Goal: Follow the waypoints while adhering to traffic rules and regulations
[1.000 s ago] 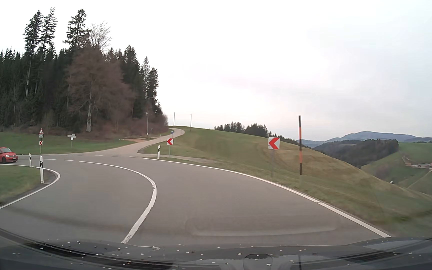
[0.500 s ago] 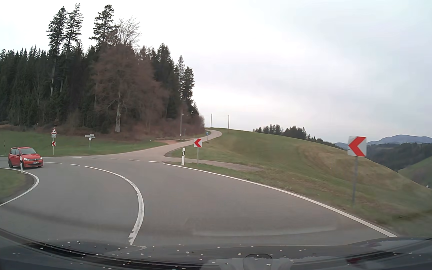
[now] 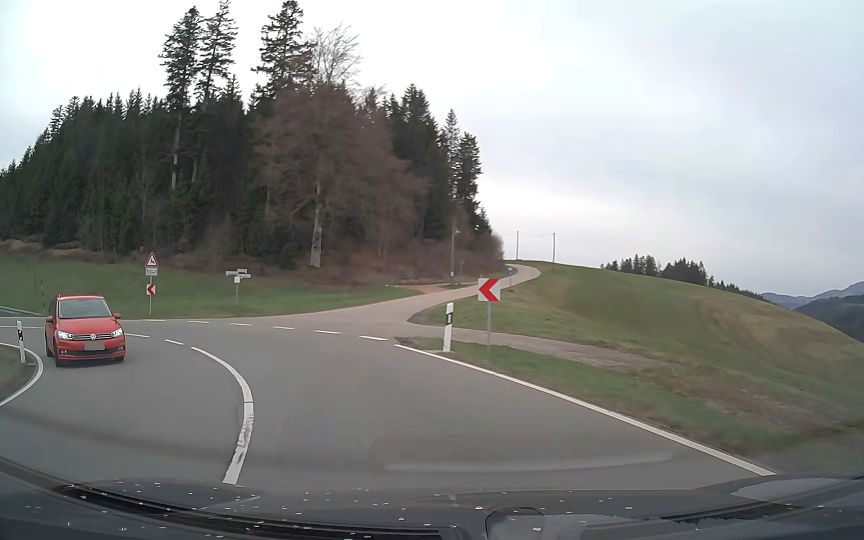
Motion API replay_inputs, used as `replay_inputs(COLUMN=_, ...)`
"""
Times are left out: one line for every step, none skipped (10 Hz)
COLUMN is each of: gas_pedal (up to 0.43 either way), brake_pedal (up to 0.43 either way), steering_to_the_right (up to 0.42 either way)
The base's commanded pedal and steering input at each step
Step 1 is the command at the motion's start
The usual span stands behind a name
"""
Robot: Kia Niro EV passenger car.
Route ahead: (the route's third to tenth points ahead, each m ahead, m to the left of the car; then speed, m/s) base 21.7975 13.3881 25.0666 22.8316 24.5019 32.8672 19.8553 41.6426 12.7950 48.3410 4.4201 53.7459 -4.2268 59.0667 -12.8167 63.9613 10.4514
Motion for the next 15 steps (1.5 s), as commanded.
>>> replay_inputs(gas_pedal=0.000, brake_pedal=0.000, steering_to_the_right=-0.171)
replay_inputs(gas_pedal=0.000, brake_pedal=0.000, steering_to_the_right=-0.173)
replay_inputs(gas_pedal=0.000, brake_pedal=0.000, steering_to_the_right=-0.175)
replay_inputs(gas_pedal=0.000, brake_pedal=0.000, steering_to_the_right=-0.178)
replay_inputs(gas_pedal=0.000, brake_pedal=0.000, steering_to_the_right=-0.179)
replay_inputs(gas_pedal=0.000, brake_pedal=0.000, steering_to_the_right=-0.179)
replay_inputs(gas_pedal=0.000, brake_pedal=0.000, steering_to_the_right=-0.177)
replay_inputs(gas_pedal=0.000, brake_pedal=0.000, steering_to_the_right=-0.169)
replay_inputs(gas_pedal=0.000, brake_pedal=0.000, steering_to_the_right=-0.167)
replay_inputs(gas_pedal=0.000, brake_pedal=0.000, steering_to_the_right=-0.169)
replay_inputs(gas_pedal=0.000, brake_pedal=0.000, steering_to_the_right=-0.176)
replay_inputs(gas_pedal=0.000, brake_pedal=0.000, steering_to_the_right=-0.181)
replay_inputs(gas_pedal=0.000, brake_pedal=0.000, steering_to_the_right=-0.184)
replay_inputs(gas_pedal=0.000, brake_pedal=0.000, steering_to_the_right=-0.188)
replay_inputs(gas_pedal=0.000, brake_pedal=0.000, steering_to_the_right=-0.193)
